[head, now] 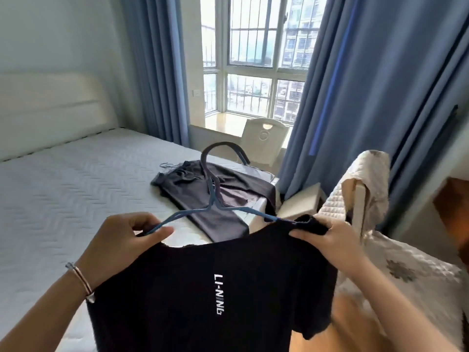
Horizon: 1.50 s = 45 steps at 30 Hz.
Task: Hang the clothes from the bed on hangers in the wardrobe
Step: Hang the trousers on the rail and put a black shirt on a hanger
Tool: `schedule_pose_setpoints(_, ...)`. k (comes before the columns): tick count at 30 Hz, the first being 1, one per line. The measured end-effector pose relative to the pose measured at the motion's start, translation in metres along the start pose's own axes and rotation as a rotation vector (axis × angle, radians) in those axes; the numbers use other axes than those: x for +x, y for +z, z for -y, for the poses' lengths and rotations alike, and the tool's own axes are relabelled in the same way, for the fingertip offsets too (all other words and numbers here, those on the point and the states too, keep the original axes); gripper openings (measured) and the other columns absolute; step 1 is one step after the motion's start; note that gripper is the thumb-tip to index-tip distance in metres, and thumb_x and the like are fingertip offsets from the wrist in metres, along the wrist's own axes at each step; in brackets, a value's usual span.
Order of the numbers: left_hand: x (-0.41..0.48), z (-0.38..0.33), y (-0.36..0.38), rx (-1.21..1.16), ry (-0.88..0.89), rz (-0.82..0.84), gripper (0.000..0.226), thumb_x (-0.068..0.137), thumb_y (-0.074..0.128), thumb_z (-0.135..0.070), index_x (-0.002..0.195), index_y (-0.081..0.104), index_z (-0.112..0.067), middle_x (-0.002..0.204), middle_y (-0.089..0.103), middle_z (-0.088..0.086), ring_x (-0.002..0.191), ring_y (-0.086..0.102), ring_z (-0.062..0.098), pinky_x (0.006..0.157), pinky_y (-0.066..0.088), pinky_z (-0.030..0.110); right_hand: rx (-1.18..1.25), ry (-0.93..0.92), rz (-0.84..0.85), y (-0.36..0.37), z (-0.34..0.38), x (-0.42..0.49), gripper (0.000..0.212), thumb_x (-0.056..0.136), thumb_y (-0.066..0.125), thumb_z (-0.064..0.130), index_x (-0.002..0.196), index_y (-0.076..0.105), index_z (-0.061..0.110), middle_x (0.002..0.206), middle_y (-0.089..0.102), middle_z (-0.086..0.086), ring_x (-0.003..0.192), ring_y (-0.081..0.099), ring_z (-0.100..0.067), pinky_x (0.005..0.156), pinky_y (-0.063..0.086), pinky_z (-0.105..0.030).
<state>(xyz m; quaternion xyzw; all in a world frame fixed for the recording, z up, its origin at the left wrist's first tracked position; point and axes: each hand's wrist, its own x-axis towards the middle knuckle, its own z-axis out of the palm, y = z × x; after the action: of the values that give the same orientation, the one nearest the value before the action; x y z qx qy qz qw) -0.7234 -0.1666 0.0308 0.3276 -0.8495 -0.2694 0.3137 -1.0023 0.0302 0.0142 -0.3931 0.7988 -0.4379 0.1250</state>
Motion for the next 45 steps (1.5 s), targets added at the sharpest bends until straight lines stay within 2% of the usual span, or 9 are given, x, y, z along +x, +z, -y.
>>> schedule_pose_setpoints(3, 0.037, 0.012, 0.017, 0.044, -0.096, -0.061, 0.017, 0.071, 0.074, -0.030, 0.061, 0.063, -0.022, 0.048, 0.055, -0.010, 0.050, 0.048, 0.002, 0.050, 0.034, 0.008, 0.020, -0.093, 0.081, 0.011, -0.012, 0.072, 0.065, 0.036, 0.068, 0.076, 0.071, 0.073, 0.021, 0.074, 0.070, 0.009, 0.067, 0.062, -0.007, 0.063, 0.044, -0.018)
schedule_pose_setpoints(9, 0.106, 0.025, 0.040, 0.094, -0.309, -0.253, 0.009, 0.071, 0.074, -0.033, 0.073, 0.066, -0.030, 0.064, 0.065, -0.009, 0.056, 0.051, 0.002, 0.048, 0.034, 0.003, 0.051, -0.242, 0.305, 0.037, -0.012, 0.225, 0.028, 0.058, 0.080, 0.041, 0.075, 0.072, 0.019, 0.074, 0.072, -0.001, 0.071, 0.064, -0.014, 0.072, 0.049, -0.025)
schedule_pose_setpoints(12, 0.132, 0.029, 0.036, 0.102, -0.463, -0.358, 0.011, 0.072, 0.074, -0.032, 0.067, 0.067, -0.026, 0.053, 0.061, -0.020, 0.050, 0.051, -0.003, 0.047, 0.035, 0.001, 0.052, -0.331, 0.427, 0.057, 0.008, 0.288, 0.015, 0.067, 0.079, 0.034, 0.068, 0.066, 0.026, 0.067, 0.067, 0.005, 0.059, 0.058, -0.002, 0.059, 0.043, -0.010)
schedule_pose_setpoints(16, 0.157, 0.038, 0.033, 0.173, -0.553, -0.485, 0.020, 0.073, 0.073, -0.031, 0.057, 0.062, -0.028, 0.048, 0.059, -0.028, 0.048, 0.053, -0.009, 0.049, 0.035, -0.002, 0.024, -0.442, 0.504, 0.094, 0.033, 0.347, 0.020, 0.070, 0.076, 0.038, 0.063, 0.059, 0.030, 0.061, 0.059, 0.012, 0.058, 0.054, -0.002, 0.051, 0.040, -0.009)
schedule_pose_setpoints(24, 0.213, 0.071, -0.007, 0.243, -0.616, -0.727, 0.025, 0.075, 0.072, -0.032, 0.056, 0.056, -0.029, 0.042, 0.055, -0.031, 0.043, 0.051, -0.012, 0.044, 0.034, -0.002, 0.098, -0.476, 0.639, 0.175, 0.095, 0.423, 0.038, 0.072, 0.075, 0.037, 0.089, 0.069, 0.003, 0.086, 0.070, -0.018, 0.074, 0.061, -0.023, 0.074, 0.053, -0.038)
schedule_pose_setpoints(31, 0.274, 0.154, -0.056, 0.290, -0.613, -0.783, 0.022, 0.075, 0.071, -0.033, 0.063, 0.064, -0.016, 0.042, 0.058, -0.012, 0.042, 0.050, -0.012, 0.043, 0.034, -0.002, 0.077, -0.463, 0.662, 0.259, 0.149, 0.485, 0.034, 0.074, 0.073, 0.040, 0.081, 0.066, 0.007, 0.066, 0.057, -0.001, 0.067, 0.054, -0.018, 0.057, 0.043, -0.026)
schedule_pose_setpoints(36, 0.319, 0.229, -0.092, 0.276, -0.668, -0.753, 0.022, 0.078, 0.069, -0.032, 0.066, 0.063, -0.014, 0.047, 0.052, -0.011, 0.039, 0.049, -0.012, 0.041, 0.033, -0.001, 0.038, -0.469, 0.664, 0.328, 0.189, 0.523, 0.041, 0.078, 0.069, 0.043, 0.096, 0.067, 0.006, 0.094, 0.069, -0.015, 0.082, 0.064, -0.026, 0.057, 0.044, -0.022)
schedule_pose_setpoints(40, 0.350, 0.288, -0.112, 0.231, -0.708, -0.740, 0.024, 0.077, 0.070, -0.032, 0.060, 0.060, -0.020, 0.045, 0.052, -0.013, 0.043, 0.051, -0.008, 0.043, 0.034, -0.001, -0.030, -0.472, 0.694, 0.382, 0.205, 0.553, 0.036, 0.083, 0.064, 0.039, 0.099, 0.065, 0.007, 0.088, 0.064, -0.008, 0.068, 0.055, -0.015, 0.042, 0.038, -0.005)
schedule_pose_setpoints(45, 0.366, 0.389, -0.101, 0.275, -0.907, -0.508, 0.021, 0.080, 0.066, -0.035, 0.077, 0.065, -0.014, 0.063, 0.054, -0.002, 0.064, 0.049, 0.016, 0.055, 0.033, 0.020, -0.191, -0.432, 0.806, 0.483, 0.181, 0.587, 0.032, 0.084, 0.064, 0.034, 0.092, 0.061, 0.003, 0.077, 0.057, -0.004, 0.079, 0.053, -0.023, 0.056, 0.037, -0.026)
